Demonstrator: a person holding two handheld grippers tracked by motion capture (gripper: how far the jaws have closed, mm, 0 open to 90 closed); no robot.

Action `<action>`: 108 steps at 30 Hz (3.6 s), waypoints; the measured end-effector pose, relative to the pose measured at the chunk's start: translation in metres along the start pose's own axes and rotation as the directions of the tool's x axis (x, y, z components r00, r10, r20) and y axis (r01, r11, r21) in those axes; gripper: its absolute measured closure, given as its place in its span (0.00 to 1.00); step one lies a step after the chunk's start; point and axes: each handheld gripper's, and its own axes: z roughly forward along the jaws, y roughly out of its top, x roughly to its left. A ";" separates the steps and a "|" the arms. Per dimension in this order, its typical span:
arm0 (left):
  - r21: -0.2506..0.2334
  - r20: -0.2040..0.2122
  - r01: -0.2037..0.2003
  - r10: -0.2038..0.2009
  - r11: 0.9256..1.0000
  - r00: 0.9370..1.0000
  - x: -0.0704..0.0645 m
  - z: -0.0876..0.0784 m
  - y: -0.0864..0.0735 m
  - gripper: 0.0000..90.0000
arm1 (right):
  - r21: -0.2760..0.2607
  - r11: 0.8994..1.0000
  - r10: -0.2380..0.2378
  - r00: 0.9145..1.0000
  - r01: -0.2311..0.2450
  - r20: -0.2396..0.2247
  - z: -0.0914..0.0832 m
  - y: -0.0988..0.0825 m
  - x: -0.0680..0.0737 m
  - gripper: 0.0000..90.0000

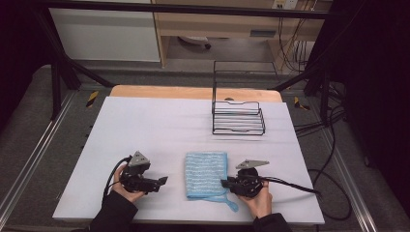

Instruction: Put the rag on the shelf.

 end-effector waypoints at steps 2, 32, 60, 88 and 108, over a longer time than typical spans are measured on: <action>0.000 0.002 -0.001 0.001 1.000 1.000 0.000 0.000 0.000 0.14 | -0.001 1.000 0.001 1.000 -0.001 0.002 -0.001 -0.001 0.001 0.85; -0.032 0.045 -0.023 0.024 0.999 0.999 -0.006 0.004 0.021 0.12 | -0.180 0.978 -0.107 0.994 0.107 0.010 -0.025 0.010 -0.037 0.14; -0.045 0.041 -0.028 0.030 0.999 0.999 -0.026 0.062 0.087 0.15 | -0.182 0.975 -0.121 0.992 0.124 0.029 -0.025 0.010 -0.040 0.01; 0.078 0.084 0.069 -0.076 0.995 0.994 -0.026 0.102 0.073 0.73 | -0.139 0.982 -0.119 0.991 0.126 0.059 -0.019 0.006 -0.038 0.05; 0.073 0.077 0.019 -0.025 0.997 0.997 -0.031 0.101 0.070 0.84 | -0.156 0.987 -0.039 0.999 0.044 0.038 0.014 0.057 -0.053 0.30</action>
